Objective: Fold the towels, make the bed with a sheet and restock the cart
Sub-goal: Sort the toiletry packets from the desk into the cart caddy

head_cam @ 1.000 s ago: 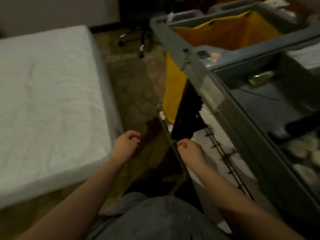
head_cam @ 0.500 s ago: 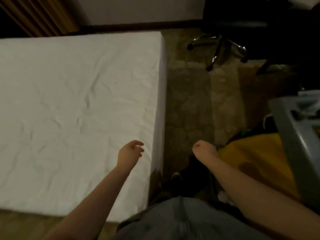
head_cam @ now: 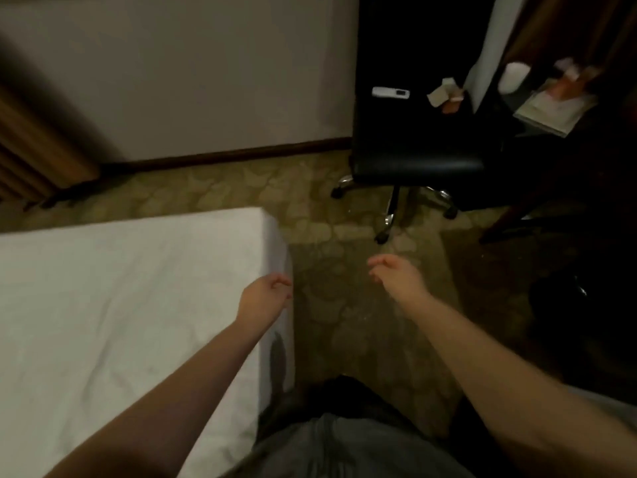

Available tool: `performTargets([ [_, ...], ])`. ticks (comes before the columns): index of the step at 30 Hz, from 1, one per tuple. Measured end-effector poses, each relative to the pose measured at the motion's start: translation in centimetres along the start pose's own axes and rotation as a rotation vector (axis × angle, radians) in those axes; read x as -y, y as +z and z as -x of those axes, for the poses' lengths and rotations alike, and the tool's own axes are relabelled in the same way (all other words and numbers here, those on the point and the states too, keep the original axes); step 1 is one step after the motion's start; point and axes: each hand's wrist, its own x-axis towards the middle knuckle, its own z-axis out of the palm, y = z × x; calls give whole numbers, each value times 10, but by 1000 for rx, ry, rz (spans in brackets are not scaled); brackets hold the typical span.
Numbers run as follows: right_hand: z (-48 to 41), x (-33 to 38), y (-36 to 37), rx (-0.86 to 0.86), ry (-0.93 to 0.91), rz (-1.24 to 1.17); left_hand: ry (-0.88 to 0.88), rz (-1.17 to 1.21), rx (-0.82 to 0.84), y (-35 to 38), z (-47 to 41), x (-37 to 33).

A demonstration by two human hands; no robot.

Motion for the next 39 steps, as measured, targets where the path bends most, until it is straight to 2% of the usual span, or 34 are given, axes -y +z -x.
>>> performTargets([
  [3,-31,56,-62,-125,-100,-75,52,-26,57,7,-60,-65],
  [5,-45,69,-101,-199,-119,-90,108,-88,127,20,-102,-104],
  [8,-65,52,-155,-346,-19,-102,185,-172,282,61,-165,-160],
  [11,-91,12,-201,-513,165,-178,355,-329,447,125,-207,-226],
  [17,-70,-41,-258,-814,454,-424,891,-579,967,250,-159,-371],
  [20,-37,-85,-272,-984,616,-567,1028,-673,1217,306,-112,-409],
  [23,-13,-132,-279,-1076,778,-738,1064,-675,1353,355,-73,-426],
  [26,-4,-173,-306,-1121,815,-824,1020,-659,1384,411,-52,-446],
  [35,34,-223,-539,-1255,724,-582,962,-585,1084,562,-20,-560],
  [39,19,-242,-601,-1242,742,-523,1019,-628,972,611,-25,-587],
])
